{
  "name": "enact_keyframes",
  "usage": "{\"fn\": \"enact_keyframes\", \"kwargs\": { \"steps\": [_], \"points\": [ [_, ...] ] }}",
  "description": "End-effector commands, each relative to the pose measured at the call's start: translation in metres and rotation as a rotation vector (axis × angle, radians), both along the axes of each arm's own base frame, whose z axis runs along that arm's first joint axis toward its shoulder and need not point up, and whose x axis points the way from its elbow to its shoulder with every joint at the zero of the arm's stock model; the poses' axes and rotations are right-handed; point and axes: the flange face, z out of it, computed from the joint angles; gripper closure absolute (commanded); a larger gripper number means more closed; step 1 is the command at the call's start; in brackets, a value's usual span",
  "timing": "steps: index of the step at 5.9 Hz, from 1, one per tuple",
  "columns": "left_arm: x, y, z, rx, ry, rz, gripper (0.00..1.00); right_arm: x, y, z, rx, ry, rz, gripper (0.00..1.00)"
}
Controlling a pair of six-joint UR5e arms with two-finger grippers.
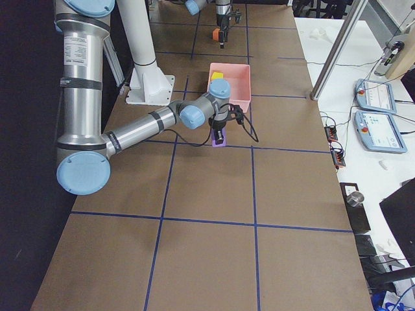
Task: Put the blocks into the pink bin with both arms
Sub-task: 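Grasp the purple cube with the right gripper while the left gripper withdraws, then carry the purple cube into the pink bin and release it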
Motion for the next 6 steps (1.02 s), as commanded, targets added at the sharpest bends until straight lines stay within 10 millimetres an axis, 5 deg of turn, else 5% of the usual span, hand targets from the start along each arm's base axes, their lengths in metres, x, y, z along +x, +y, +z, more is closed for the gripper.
{"fn": "enact_keyframes", "kwargs": {
  "steps": [1, 2, 4, 5, 6],
  "points": [
    [-0.052, -0.002, 0.056, 0.099, -0.067, 0.085, 0.00, -0.064, -0.024, -0.135, -0.106, 0.012, 0.028, 0.78],
    [-0.089, -0.008, 0.086, 0.134, -0.082, 0.136, 0.00, -0.111, -0.030, -0.188, -0.180, 0.003, 0.073, 0.78],
    [-0.142, -0.010, 0.146, 0.174, -0.138, 0.203, 0.00, -0.210, -0.035, -0.256, -0.249, 0.037, 0.157, 0.74],
    [-0.160, 0.001, 0.179, 0.203, -0.143, 0.212, 0.00, -0.242, -0.035, -0.267, -0.254, 0.047, 0.168, 0.56],
    [-0.176, 0.021, 0.214, 0.222, -0.142, 0.220, 0.00, -0.273, -0.031, -0.262, -0.263, 0.031, 0.218, 0.04]
  ]
}}
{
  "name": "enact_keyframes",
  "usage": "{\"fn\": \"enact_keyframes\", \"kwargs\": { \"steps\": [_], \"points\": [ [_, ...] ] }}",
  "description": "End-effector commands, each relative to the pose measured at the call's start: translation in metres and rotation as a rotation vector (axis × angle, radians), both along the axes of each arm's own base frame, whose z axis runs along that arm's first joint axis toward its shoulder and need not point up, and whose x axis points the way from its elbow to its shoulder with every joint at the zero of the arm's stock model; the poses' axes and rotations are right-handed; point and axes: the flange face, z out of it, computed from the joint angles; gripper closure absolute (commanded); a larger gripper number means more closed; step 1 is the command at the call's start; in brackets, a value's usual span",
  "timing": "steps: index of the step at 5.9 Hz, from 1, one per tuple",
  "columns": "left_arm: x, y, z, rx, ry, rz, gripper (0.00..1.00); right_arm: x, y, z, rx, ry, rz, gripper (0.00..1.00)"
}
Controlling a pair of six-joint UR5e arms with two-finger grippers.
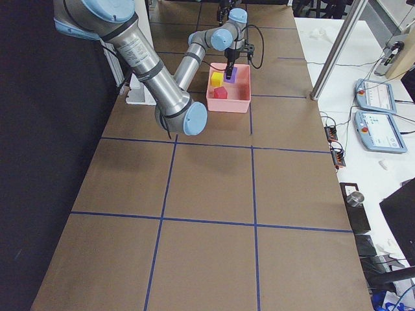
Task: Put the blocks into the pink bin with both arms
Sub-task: 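Carry the purple cube into the pink bin and release it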
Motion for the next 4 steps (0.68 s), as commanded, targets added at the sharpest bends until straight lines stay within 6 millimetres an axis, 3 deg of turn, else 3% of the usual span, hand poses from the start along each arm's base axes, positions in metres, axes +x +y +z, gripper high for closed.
{"fn": "enact_keyframes", "kwargs": {
  "steps": [1, 3, 4],
  "points": [
    [-0.031, 0.038, 0.068, 0.024, 0.008, 0.018, 0.00, -0.041, 0.010, -0.002, 0.031, 0.012, 0.056, 0.00],
    [-0.034, 0.041, 0.157, 0.042, 0.040, -0.005, 0.00, -0.034, 0.014, 0.006, 0.066, 0.014, 0.015, 0.00],
    [-0.031, 0.039, 0.189, -0.013, 0.057, -0.060, 0.00, -0.030, 0.017, 0.015, 0.066, 0.018, 0.012, 0.00]
  ]
}}
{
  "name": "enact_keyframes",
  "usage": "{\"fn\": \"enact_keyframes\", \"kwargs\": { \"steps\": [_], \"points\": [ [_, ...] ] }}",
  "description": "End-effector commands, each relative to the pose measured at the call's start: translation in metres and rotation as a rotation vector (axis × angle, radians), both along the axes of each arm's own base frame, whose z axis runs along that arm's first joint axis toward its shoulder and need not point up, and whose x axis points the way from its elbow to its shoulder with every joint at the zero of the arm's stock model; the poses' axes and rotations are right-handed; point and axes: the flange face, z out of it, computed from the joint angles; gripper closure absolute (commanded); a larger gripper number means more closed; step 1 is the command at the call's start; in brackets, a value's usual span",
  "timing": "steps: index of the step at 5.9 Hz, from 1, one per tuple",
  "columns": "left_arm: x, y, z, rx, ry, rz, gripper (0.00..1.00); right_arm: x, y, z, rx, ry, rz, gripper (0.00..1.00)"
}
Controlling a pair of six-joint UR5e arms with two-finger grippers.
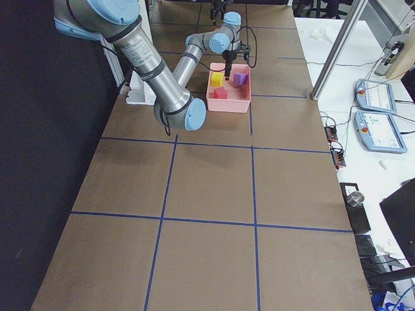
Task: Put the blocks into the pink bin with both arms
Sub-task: 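Carry the purple cube into the pink bin and release it, then grasp the orange cube with the left gripper while the right gripper hovers over the bin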
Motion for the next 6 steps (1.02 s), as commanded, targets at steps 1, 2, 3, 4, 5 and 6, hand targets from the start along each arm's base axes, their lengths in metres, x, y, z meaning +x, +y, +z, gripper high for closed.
{"fn": "enact_keyframes", "kwargs": {
  "steps": [1, 2, 3, 4, 5, 6],
  "points": [
    [0.005, -0.001, 0.041, -0.072, 0.021, -0.066, 0.00, 0.007, 0.004, 0.016, 0.005, 0.009, -0.008, 0.00],
    [0.006, -0.002, 0.049, -0.099, 0.013, -0.081, 0.00, 0.014, 0.007, 0.022, 0.014, 0.008, -0.012, 0.00],
    [0.010, -0.005, 0.049, -0.107, 0.017, -0.081, 0.00, 0.016, 0.007, 0.029, 0.009, 0.015, -0.010, 0.00],
    [0.011, -0.004, 0.050, -0.134, 0.018, -0.099, 0.00, 0.017, 0.008, 0.033, 0.006, 0.018, -0.012, 0.00],
    [0.021, -0.004, 0.056, -0.143, 0.012, -0.082, 0.00, 0.017, 0.008, 0.038, 0.002, 0.024, -0.012, 0.00],
    [0.031, -0.008, 0.063, -0.149, 0.006, -0.069, 0.00, 0.017, 0.009, 0.042, 0.002, 0.028, -0.016, 0.00]
  ]
}}
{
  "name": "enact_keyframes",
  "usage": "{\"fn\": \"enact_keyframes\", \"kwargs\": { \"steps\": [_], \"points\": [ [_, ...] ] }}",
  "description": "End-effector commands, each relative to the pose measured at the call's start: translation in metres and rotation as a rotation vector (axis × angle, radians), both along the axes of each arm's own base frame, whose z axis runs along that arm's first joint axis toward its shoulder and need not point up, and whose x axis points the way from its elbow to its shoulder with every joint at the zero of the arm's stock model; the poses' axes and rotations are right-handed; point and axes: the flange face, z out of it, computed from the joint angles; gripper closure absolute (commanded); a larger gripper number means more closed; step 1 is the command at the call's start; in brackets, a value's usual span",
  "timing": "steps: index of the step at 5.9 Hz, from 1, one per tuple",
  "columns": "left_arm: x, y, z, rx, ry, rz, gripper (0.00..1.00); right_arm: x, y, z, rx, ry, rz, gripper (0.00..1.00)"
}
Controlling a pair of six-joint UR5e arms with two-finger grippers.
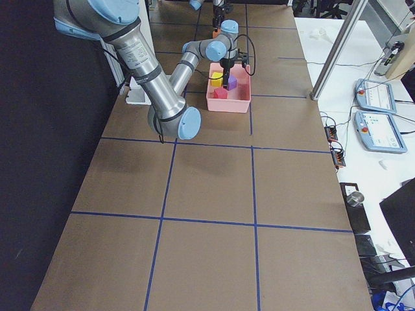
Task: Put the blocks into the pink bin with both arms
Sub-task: 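Grasp the orange cube with the left gripper while the right gripper hovers over the bin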
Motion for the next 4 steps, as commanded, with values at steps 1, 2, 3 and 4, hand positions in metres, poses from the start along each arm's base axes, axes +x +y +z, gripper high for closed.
{"fn": "enact_keyframes", "kwargs": {
  "steps": [1, 2, 3, 4],
  "points": [
    [0.026, -0.006, 0.011, -0.015, -0.008, 0.036, 0.00, 0.001, 0.000, 0.005, 0.008, 0.006, -0.010, 0.00],
    [0.033, -0.004, 0.014, -0.019, -0.010, 0.050, 0.00, 0.001, 0.000, 0.010, 0.011, 0.010, -0.015, 0.00],
    [0.036, -0.003, 0.015, -0.022, -0.014, 0.056, 0.05, 0.001, 0.000, 0.012, 0.010, 0.014, -0.016, 0.00],
    [0.042, 0.001, 0.017, -0.027, -0.018, 0.071, 0.25, 0.001, 0.001, 0.015, 0.007, 0.016, -0.017, 0.00]
  ]
}}
